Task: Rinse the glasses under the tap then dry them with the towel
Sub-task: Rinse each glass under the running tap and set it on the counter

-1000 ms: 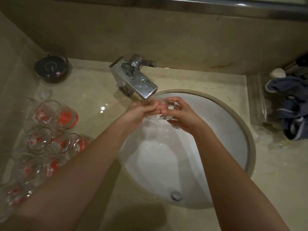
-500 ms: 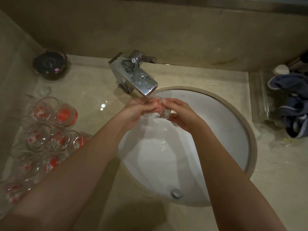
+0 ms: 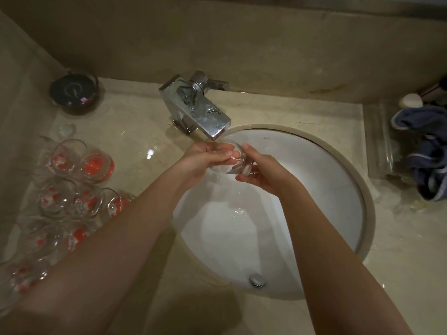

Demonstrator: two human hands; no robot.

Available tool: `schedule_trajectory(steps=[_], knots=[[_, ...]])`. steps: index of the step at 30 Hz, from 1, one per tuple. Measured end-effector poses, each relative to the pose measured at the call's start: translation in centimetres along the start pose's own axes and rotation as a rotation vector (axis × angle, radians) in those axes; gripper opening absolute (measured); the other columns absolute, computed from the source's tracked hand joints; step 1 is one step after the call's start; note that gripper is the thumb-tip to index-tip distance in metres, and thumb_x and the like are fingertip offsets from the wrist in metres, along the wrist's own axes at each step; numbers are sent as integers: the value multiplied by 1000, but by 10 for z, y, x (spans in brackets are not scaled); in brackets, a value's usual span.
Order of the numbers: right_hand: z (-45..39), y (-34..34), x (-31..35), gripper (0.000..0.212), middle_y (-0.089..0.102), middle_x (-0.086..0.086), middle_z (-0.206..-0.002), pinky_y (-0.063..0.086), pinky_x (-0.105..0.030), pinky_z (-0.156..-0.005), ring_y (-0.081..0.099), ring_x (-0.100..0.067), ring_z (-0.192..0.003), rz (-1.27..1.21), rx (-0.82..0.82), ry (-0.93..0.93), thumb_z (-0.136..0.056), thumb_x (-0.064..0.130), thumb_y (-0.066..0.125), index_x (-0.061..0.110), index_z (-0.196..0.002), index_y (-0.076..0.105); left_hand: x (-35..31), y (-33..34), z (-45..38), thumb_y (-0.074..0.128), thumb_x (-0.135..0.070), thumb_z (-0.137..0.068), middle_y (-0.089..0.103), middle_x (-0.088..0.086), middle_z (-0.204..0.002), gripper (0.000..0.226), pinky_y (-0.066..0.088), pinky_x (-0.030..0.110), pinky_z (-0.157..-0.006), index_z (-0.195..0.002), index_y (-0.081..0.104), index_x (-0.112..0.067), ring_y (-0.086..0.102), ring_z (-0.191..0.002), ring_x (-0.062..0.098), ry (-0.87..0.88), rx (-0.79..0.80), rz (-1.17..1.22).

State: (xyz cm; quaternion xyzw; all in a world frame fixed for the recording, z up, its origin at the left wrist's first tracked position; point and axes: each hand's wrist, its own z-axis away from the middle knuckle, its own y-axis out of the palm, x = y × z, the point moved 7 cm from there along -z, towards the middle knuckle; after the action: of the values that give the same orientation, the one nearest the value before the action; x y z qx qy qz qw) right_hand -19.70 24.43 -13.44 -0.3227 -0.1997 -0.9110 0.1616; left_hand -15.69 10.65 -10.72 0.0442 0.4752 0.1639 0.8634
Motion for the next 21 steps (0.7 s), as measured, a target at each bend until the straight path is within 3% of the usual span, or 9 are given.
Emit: schedule_trajectory(steps=[2,5,6,8,10,13,16,18,21], knots=[[-2,-2,0,30,66,-9,-106,57,-31,-77,68,-20,-86,25,35,-81,-89,18,69,9,-117,62,-1,4,2,60,2,-90,76,4,-82,9,55,18,-75,-92,67,-3,73,-78,16,2,21,7],[-4,-3,3,43,60,-5,-110,54,-37,-84,64,-22,-91,34,19,-174,-80,-4,72,17,-114,57,-3,6,2,59,4,-89,75,5,-81,10,57,21,-74,-89,68,-1,73,-78,17,21,13,16],[-3,-2,5,38,61,-6,-107,54,-34,-82,64,-20,-88,2,2,-178,-82,2,71,17,-115,57,-3,6,1,59,4,-89,75,4,-81,10,57,22,-76,-90,67,-1,73,-77,18,23,4,15],[0,6,6,25,65,-4,-98,56,-28,-75,65,-16,-78,-7,1,-128,-92,31,63,17,-113,61,-3,7,0,61,4,-89,75,5,-83,10,56,25,-85,-93,67,-3,73,-78,19,18,6,-20],[1,10,3,43,67,-4,-87,56,-26,-70,64,-15,-70,59,-3,-39,-96,52,49,16,-109,65,-3,11,2,63,4,-88,75,4,-84,16,53,32,-94,-94,65,-11,71,-83,22,22,19,-71],[-2,8,1,42,64,-8,-96,54,-27,-67,62,-18,-72,32,-16,-92,-94,42,60,9,-119,58,-7,13,3,62,6,-88,73,5,-89,23,54,34,-92,-95,65,-16,70,-87,24,67,28,-64],[-3,3,1,34,60,-11,-115,51,-30,-73,65,-23,-83,-22,-15,-162,-87,25,72,20,-116,56,-8,11,3,60,7,-89,70,6,-94,28,56,28,-83,-97,63,-19,71,-81,21,64,-2,-30],[-2,7,-1,28,63,-10,-108,54,-28,-71,65,-22,-83,-54,-8,-99,-92,35,65,17,-112,60,-8,11,3,60,8,-89,72,6,-92,29,55,31,-89,-97,61,-20,71,-84,23,48,0,-38],[1,6,-2,45,65,-6,-82,55,-23,-61,64,-13,-67,23,-59,2,-96,51,51,9,-101,67,-7,14,6,61,9,-88,75,1,-82,33,50,37,-98,-91,59,-25,68,-90,31,40,1,-40]])
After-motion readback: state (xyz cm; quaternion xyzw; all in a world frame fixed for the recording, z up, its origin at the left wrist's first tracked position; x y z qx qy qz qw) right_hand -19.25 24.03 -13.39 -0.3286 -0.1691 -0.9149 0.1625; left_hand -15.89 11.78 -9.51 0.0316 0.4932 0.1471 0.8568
